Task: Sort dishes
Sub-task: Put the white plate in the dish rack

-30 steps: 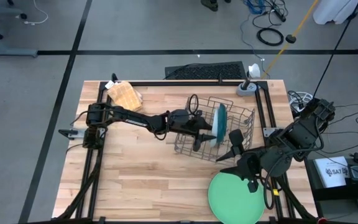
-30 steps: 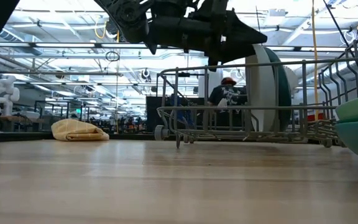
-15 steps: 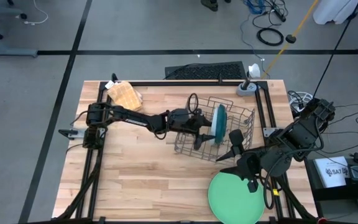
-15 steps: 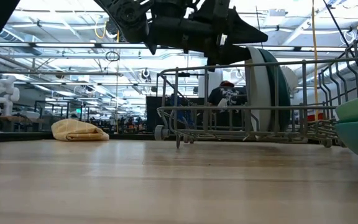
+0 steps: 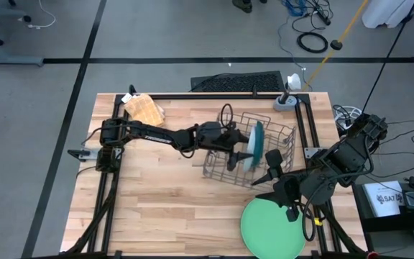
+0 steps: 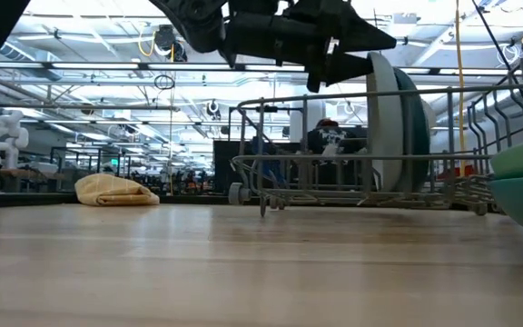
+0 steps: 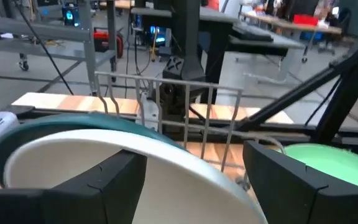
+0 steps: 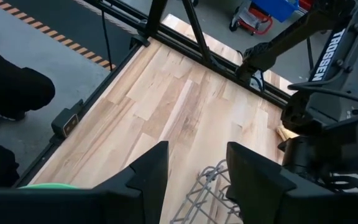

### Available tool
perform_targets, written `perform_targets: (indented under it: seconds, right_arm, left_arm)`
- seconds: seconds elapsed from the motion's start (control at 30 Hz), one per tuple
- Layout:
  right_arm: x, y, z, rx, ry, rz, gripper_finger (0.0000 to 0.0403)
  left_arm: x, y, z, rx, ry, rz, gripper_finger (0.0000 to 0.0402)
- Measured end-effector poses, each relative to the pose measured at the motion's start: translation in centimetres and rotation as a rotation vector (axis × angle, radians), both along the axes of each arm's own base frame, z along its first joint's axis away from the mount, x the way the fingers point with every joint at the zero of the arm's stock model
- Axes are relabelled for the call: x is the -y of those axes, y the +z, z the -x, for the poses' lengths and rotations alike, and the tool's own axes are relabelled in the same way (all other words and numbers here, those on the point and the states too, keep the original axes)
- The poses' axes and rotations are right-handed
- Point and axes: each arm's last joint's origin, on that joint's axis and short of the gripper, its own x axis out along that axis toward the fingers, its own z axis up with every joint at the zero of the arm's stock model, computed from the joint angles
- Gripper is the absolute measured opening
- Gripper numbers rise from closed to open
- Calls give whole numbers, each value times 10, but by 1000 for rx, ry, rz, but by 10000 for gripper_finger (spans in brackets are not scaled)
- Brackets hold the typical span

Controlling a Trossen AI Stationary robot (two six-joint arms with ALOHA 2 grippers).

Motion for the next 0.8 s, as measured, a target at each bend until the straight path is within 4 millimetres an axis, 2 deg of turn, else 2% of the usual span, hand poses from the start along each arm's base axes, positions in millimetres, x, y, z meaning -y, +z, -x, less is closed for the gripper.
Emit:
perform_targets:
  seconds: [0.43, 0.6, 0.8]
  right_arm:
    - [0, 0, 0, 0, -2, -2, 155]
    - [0, 0, 0, -1, -5, -7, 155]
    - [1, -2, 1, -21, -22, -19, 155]
  left_arm:
    - [0, 2, -1, -5, -2, -20, 274]
    - [0, 17, -6, 34, 5, -29, 274]
    - [0, 22, -8, -93, -1, -35, 274]
